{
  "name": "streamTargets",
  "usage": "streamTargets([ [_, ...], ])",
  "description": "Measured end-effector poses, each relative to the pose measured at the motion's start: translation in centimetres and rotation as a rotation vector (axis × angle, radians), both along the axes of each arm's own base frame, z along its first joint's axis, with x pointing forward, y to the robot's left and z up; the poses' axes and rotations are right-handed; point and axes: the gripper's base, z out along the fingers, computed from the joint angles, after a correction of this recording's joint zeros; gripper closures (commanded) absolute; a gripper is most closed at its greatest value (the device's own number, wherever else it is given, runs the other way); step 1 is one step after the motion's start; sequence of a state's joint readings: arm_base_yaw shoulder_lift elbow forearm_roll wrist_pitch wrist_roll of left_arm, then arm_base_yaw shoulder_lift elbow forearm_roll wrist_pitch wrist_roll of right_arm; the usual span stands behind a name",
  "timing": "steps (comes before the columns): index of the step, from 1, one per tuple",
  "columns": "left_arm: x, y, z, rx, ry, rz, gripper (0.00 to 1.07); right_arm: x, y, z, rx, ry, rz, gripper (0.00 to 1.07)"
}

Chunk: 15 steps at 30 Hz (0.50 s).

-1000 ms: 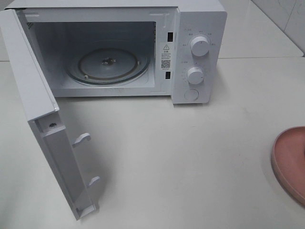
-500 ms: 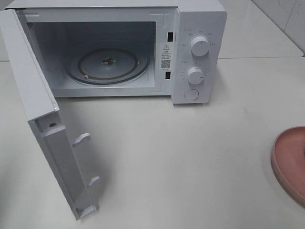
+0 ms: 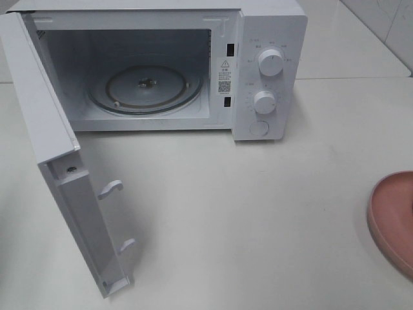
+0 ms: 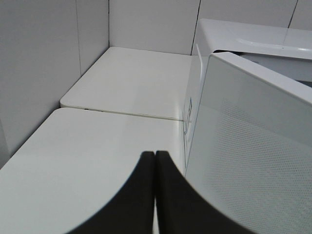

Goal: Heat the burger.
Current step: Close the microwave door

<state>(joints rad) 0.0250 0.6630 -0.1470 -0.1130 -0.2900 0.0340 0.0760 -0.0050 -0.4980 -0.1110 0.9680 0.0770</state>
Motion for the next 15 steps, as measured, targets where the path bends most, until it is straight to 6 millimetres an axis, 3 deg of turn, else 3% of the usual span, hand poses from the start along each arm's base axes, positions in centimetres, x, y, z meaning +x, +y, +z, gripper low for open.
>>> streamTargets([
  [7,1.8,-0.6,-1.0,0.03,0.025,-0.082,1.07,0.0,0.0,0.0,0.0,0.0,0.0,0.4],
  [15,3.5,-2.4,-2.1,0.077,0.015,-0.293,1.07,0.0,0.0,0.0,0.0,0.0,0.0,0.4],
])
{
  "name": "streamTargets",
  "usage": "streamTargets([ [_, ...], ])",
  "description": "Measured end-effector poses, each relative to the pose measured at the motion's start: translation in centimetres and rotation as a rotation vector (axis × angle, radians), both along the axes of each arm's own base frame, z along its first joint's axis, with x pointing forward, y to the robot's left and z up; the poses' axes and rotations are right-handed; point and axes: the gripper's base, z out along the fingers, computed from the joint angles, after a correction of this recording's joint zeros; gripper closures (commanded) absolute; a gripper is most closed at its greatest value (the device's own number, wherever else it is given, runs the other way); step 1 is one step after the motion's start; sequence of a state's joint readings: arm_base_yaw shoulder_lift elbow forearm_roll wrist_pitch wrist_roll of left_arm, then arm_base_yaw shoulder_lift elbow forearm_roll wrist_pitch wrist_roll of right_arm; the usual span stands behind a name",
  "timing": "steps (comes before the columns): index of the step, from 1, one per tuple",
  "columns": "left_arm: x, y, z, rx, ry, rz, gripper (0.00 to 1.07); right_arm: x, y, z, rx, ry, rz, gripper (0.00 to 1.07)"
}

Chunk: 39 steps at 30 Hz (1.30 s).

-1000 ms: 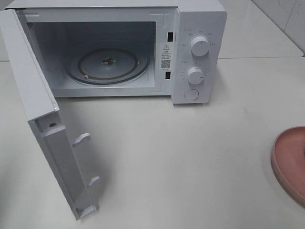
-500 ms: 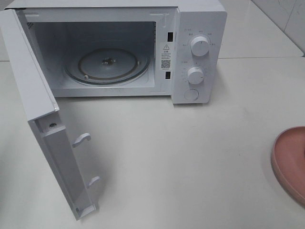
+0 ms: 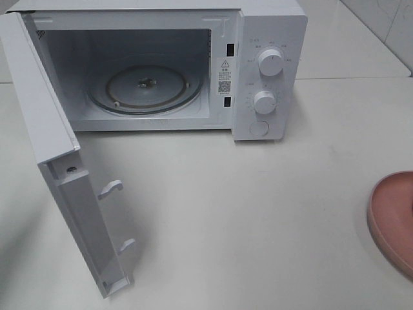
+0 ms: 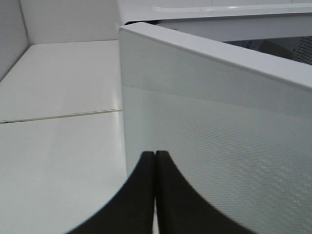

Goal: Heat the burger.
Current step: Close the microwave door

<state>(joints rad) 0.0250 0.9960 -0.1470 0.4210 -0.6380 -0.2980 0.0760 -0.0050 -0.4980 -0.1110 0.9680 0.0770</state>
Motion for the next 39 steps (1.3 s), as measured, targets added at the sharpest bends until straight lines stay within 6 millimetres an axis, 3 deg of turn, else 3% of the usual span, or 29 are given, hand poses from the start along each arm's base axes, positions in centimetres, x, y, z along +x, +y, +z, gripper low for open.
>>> streamTargets([
  [9,1.9,-1.4,-1.8,-0.076,0.051,-0.152,1.07,0.0,0.0,0.0,0.0,0.0,0.0,0.4],
  [18,3.3,-2.3,-1.9,-0.099,0.083,-0.241,1.07,0.0,0.0,0.0,0.0,0.0,0.0,0.4],
  [32,4.2,-6.3,-4.2,-0.101,0.156,-0.344,1.07,0.0,0.0,0.0,0.0,0.0,0.0,0.4],
  [39,5.2,-8.5,-3.7,-0.112,0.132,-0.393,1.07,0.0,0.0,0.0,0.0,0.0,0.0,0.4],
])
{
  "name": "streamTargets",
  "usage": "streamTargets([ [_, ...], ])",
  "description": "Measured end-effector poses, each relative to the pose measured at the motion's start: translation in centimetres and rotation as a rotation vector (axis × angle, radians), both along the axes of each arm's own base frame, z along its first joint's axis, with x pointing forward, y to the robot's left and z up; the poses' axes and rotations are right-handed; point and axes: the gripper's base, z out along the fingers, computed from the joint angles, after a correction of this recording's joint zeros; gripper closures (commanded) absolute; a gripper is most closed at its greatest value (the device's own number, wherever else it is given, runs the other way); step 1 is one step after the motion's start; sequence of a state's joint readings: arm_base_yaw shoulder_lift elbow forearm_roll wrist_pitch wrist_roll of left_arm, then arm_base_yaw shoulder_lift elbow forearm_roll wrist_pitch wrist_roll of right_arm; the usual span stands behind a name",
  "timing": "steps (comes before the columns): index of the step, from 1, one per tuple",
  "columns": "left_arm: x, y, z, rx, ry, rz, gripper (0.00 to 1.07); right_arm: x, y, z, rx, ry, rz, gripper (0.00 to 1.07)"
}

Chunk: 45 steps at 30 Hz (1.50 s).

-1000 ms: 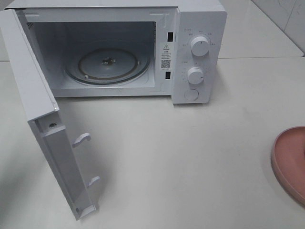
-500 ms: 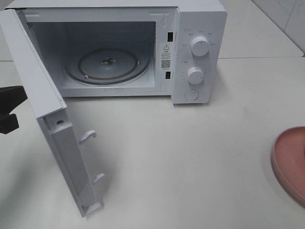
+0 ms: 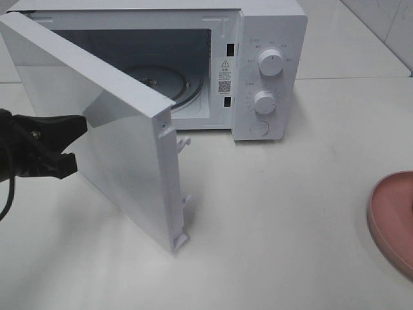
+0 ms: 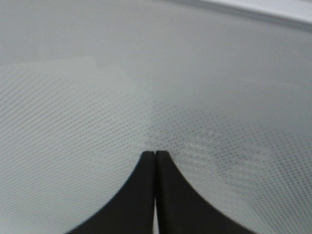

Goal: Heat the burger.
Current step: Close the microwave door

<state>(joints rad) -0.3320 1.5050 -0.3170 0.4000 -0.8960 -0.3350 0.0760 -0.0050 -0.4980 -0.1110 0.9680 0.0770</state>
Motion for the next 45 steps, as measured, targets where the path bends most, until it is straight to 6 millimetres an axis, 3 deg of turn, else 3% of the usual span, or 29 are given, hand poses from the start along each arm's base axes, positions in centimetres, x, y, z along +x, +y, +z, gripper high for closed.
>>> streamTargets([
  [17,3.2,-5.8,0.7,-0.074,-0.02,0.032,1.07,0.0,0.0,0.0,0.0,0.0,0.0,0.4],
  [19,3.9,-7.6,0.5,-0.078,-0.024,0.034,1.07,0.0,0.0,0.0,0.0,0.0,0.0,0.4],
  [27,5.7,-10.8,-0.2,-0.113,-0.004,0.055,1.07,0.0,0.0,0.0,0.0,0.0,0.0,0.4],
  [45,10.6,-14.4,-0.7,-0.131,0.006,0.118,1.07,0.0,0.0,0.0,0.0,0.0,0.0,0.4],
])
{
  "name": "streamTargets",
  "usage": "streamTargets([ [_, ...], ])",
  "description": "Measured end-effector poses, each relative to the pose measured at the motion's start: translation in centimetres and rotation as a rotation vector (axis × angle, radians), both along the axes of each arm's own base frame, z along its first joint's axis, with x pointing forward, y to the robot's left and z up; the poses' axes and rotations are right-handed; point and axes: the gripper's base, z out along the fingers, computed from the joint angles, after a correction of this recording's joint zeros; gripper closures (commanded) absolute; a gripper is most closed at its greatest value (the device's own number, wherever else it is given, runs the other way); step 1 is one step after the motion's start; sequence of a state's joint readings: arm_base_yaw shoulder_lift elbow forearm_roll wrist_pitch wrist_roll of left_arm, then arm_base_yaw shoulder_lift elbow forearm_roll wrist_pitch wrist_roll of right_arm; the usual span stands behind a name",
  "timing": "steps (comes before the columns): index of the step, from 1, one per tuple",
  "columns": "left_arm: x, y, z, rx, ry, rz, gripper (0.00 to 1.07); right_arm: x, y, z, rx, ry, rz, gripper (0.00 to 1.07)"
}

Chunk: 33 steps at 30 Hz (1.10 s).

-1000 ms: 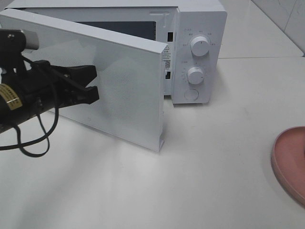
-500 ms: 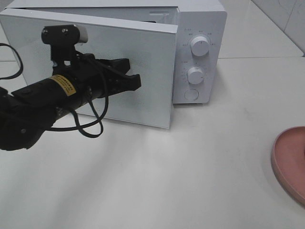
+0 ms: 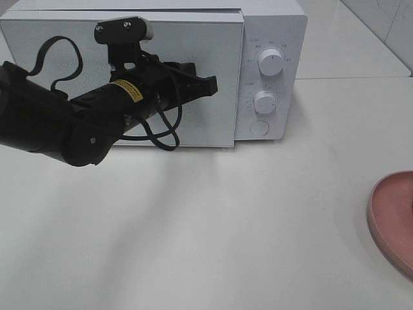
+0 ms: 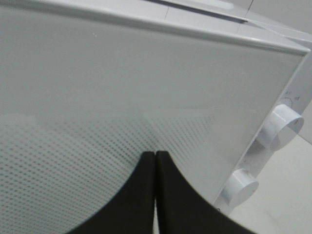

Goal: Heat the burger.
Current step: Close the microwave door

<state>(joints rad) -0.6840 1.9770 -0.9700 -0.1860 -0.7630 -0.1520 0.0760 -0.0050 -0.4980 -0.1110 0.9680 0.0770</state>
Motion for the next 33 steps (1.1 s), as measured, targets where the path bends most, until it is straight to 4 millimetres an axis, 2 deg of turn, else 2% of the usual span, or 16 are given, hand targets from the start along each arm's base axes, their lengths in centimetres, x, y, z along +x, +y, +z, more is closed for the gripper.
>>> streamTargets([
  [10,1.4,-1.9,-0.3,0.047,-0.005,-0.023,1.07,0.0,0.0,0.0,0.0,0.0,0.0,0.4],
  [13,2.1,-1.9,-0.1,0.051,-0.005,-0.017,1.07,0.0,0.0,0.0,0.0,0.0,0.0,0.4],
  [20,2.3,-2.0,-0.2,0.085,0.015,-0.037,1.07,0.0,0.0,0.0,0.0,0.0,0.0,0.4],
  [25,2.0,-1.8,0.3,0.1,0.065,-0.04,1.07,0.0,0.0,0.0,0.0,0.0,0.0,0.4],
  [27,1.2,-2.0,1.6,0.102,0.127,-0.047,1.07,0.0,0.0,0.0,0.0,0.0,0.0,0.4],
  [30,0.8,-2.1,2.0,0.11,0.146,-0.06,1.07,0.0,0.0,0.0,0.0,0.0,0.0,0.4],
  [32,-0.8,-3.0,3.0,0.14,0.196,-0.114,1.03,0.0,0.0,0.0,0.0,0.0,0.0,0.4],
  [33,-0.8,-3.0,3.0,0.14,0.196,-0.114,1.03,0.0,0.0,0.0,0.0,0.0,0.0,0.4],
])
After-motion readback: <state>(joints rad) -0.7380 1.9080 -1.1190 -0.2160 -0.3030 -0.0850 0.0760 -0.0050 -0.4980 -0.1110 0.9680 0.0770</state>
